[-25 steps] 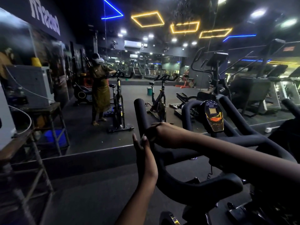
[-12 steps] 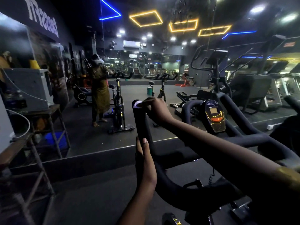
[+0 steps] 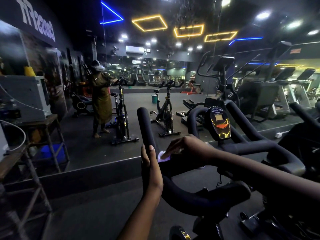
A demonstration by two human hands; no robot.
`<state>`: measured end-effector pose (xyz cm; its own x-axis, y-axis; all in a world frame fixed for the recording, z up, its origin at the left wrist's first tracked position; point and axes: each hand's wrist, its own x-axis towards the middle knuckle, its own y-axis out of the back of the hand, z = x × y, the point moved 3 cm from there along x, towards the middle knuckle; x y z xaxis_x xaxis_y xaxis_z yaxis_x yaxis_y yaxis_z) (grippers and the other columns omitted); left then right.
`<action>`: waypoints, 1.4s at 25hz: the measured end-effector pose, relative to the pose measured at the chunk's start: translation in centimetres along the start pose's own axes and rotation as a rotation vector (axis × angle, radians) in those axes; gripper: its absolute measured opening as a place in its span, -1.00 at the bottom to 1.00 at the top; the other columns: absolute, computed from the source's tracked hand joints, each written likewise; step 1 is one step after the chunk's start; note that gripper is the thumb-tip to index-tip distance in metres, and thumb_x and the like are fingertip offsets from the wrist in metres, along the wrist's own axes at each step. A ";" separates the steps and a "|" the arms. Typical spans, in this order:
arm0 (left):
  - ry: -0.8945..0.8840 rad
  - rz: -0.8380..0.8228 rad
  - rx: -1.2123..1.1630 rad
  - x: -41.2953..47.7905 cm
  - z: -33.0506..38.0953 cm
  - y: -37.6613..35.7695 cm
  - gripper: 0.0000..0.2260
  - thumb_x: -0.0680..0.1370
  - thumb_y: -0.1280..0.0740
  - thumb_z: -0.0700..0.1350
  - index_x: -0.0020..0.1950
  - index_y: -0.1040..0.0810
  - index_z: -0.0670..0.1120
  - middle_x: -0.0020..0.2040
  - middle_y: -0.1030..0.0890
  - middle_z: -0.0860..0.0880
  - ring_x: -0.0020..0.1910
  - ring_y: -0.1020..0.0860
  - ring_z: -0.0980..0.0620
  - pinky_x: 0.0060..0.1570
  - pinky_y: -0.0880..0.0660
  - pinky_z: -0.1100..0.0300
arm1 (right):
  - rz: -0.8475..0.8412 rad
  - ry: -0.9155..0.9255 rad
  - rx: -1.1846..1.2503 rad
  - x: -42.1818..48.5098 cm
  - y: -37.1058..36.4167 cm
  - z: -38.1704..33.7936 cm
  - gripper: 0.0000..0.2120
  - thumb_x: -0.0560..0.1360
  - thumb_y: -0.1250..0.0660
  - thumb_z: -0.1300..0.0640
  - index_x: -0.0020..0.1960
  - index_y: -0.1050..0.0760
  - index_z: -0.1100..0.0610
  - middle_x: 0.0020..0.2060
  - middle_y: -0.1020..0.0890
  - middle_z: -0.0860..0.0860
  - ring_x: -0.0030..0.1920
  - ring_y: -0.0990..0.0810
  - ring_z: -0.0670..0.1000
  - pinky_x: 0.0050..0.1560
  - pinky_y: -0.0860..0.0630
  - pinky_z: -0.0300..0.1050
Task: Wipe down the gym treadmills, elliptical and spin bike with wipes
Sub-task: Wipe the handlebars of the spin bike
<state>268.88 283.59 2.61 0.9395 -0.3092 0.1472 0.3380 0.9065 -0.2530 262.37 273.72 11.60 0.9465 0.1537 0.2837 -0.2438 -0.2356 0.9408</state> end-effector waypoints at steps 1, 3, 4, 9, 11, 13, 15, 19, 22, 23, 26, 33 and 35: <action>-0.006 -0.006 0.025 0.0 0.1 -0.1 -0.52 0.64 -0.05 0.10 0.54 -0.10 0.02 0.50 -0.23 -0.01 0.45 -0.23 0.03 0.27 -0.15 0.28 | 0.048 -0.008 -0.001 0.0 0.5 -0.1 -0.78 0.45 -0.37 0.28 0.05 -0.65 0.10 -0.02 -0.67 0.04 -0.04 -0.62 -0.03 -0.01 -0.42 -0.29; -0.030 -0.003 0.119 -0.2 0.7 -0.1 -0.48 0.62 -0.10 0.13 0.54 -0.09 0.01 0.50 -0.22 -0.09 0.45 -0.23 -0.03 0.24 -0.16 0.27 | 0.136 -0.088 -0.041 0.6 0.9 -0.4 -0.76 0.47 -0.35 0.26 0.12 -0.61 0.11 0.01 -0.67 0.09 0.04 -0.61 -0.01 0.02 -0.42 -0.21; -0.061 0.005 0.194 -0.4 1.0 0.1 -0.45 0.61 -0.12 0.14 0.54 -0.08 -0.01 0.50 -0.21 -0.13 0.45 -0.21 -0.05 0.24 -0.14 0.28 | 0.100 -0.132 -0.081 0.9 0.5 -0.9 -0.77 0.49 -0.33 0.25 0.13 -0.60 0.14 -0.05 -0.67 0.15 0.03 -0.60 -0.05 -0.02 -0.40 -0.18; -0.540 -0.085 0.520 -2.5 1.7 1.2 -0.31 0.48 0.02 0.39 0.50 -0.09 0.04 0.50 -0.18 -0.16 0.48 -0.09 0.06 0.33 0.10 0.50 | -0.018 0.037 -0.236 -2.2 -1.4 -3.3 -0.80 0.41 -0.18 0.21 -0.16 -0.58 0.19 -0.28 -0.61 0.12 -0.25 -0.54 0.06 -0.25 -0.43 -0.07; -0.639 -0.221 0.620 -2.7 1.2 1.1 -0.38 0.47 0.07 0.43 0.45 -0.08 0.17 0.50 -0.22 -0.07 0.49 -0.11 0.08 0.43 0.03 0.32 | 0.054 0.094 -0.244 -4.2 -0.9 -2.7 -0.79 0.42 -0.22 0.29 -0.07 -0.62 0.19 -0.15 -0.65 0.08 -0.17 -0.55 0.08 -0.16 -0.49 -0.07; -0.621 -0.319 0.670 -2.4 0.8 1.0 -0.43 0.44 0.01 0.40 0.40 -0.06 0.24 0.50 -0.24 -0.01 0.50 -0.11 0.09 0.46 0.03 0.23 | 0.100 0.011 -0.175 -6.1 0.6 -1.7 -0.76 0.46 -0.22 0.39 0.03 -0.61 0.27 -0.13 -0.66 0.05 -0.08 -0.53 -0.01 -0.02 -0.42 -0.28; -0.630 -0.326 0.708 -2.2 0.9 1.0 -0.42 0.41 0.01 0.35 0.40 -0.11 0.22 0.48 -0.28 0.01 0.49 -0.12 0.08 0.41 0.14 0.36 | 0.098 0.015 -0.171 -7.9 1.5 -0.2 -0.73 0.39 -0.25 0.40 0.00 -0.64 0.25 -0.13 -0.68 0.00 -0.10 -0.50 -0.14 -0.04 -0.39 -0.43; -0.691 -0.299 0.728 -2.4 1.0 0.7 -0.38 0.43 0.01 0.28 0.45 -0.25 0.07 0.42 -0.36 0.00 0.47 -0.18 0.02 0.30 0.22 0.53 | 0.068 -0.087 -0.164 -11.0 3.3 3.2 -0.73 0.52 -0.24 0.02 -0.01 -0.66 0.14 -0.04 -0.68 0.02 -0.05 -0.62 -0.05 -0.03 -0.46 -0.33; -0.692 -0.304 0.744 -2.3 0.9 0.8 -0.43 0.45 0.01 0.26 0.44 -0.20 0.11 0.42 -0.37 -0.01 0.47 -0.18 0.04 0.31 0.19 0.53 | 0.241 -0.229 -0.178 -11.8 5.6 3.9 -0.71 0.53 -0.19 0.12 0.02 -0.64 0.22 -0.01 -0.67 0.13 0.04 -0.62 0.08 -0.04 -0.42 -0.44; -0.680 -0.316 0.756 -2.2 0.8 0.8 -0.45 0.45 0.02 0.26 0.43 -0.16 0.16 0.43 -0.35 0.00 0.47 -0.17 0.03 0.32 0.19 0.51 | 0.299 -0.250 -0.195 -11.4 5.8 4.2 -0.77 0.51 -0.22 0.25 0.05 -0.63 0.23 0.02 -0.65 0.16 0.07 -0.62 0.10 -0.03 -0.36 -0.49; -0.625 -0.369 0.789 -2.1 0.9 0.8 -0.45 0.41 0.07 0.30 0.39 -0.04 0.24 0.46 -0.30 0.02 0.50 -0.11 0.06 0.35 0.17 0.43 | 0.228 -0.078 -0.227 -8.1 3.8 1.7 -0.70 0.41 -0.30 0.36 0.06 -0.64 0.13 0.01 -0.67 0.09 0.02 -0.61 -0.04 -0.02 -0.33 -0.51; -0.646 -0.523 1.110 -2.3 3.2 -0.5 -0.22 0.28 0.20 0.38 0.50 -0.01 0.22 0.49 -0.19 0.13 0.50 -0.04 0.18 0.32 0.44 0.27 | 0.155 -0.108 -0.262 -10.4 2.4 4.3 -0.67 0.37 -0.34 0.25 0.11 -0.62 0.08 0.03 -0.66 0.04 -0.02 -0.63 0.08 -0.07 -0.55 -0.08; -0.667 -0.578 1.168 -2.1 3.7 -1.8 -0.27 0.35 0.16 0.38 0.51 -0.05 0.19 0.50 -0.18 0.12 0.49 -0.08 0.18 0.42 0.33 0.14 | 0.173 -0.181 -0.236 -11.3 3.2 5.4 -0.73 0.42 -0.30 0.21 0.08 -0.63 0.09 0.04 -0.66 0.08 0.05 -0.60 0.03 0.04 -0.49 -0.15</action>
<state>266.14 283.68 6.28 0.3827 -0.8097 0.4450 0.1103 0.5182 0.8481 252.05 266.02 10.41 0.9041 -0.0469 0.4248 -0.4257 -0.0120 0.9048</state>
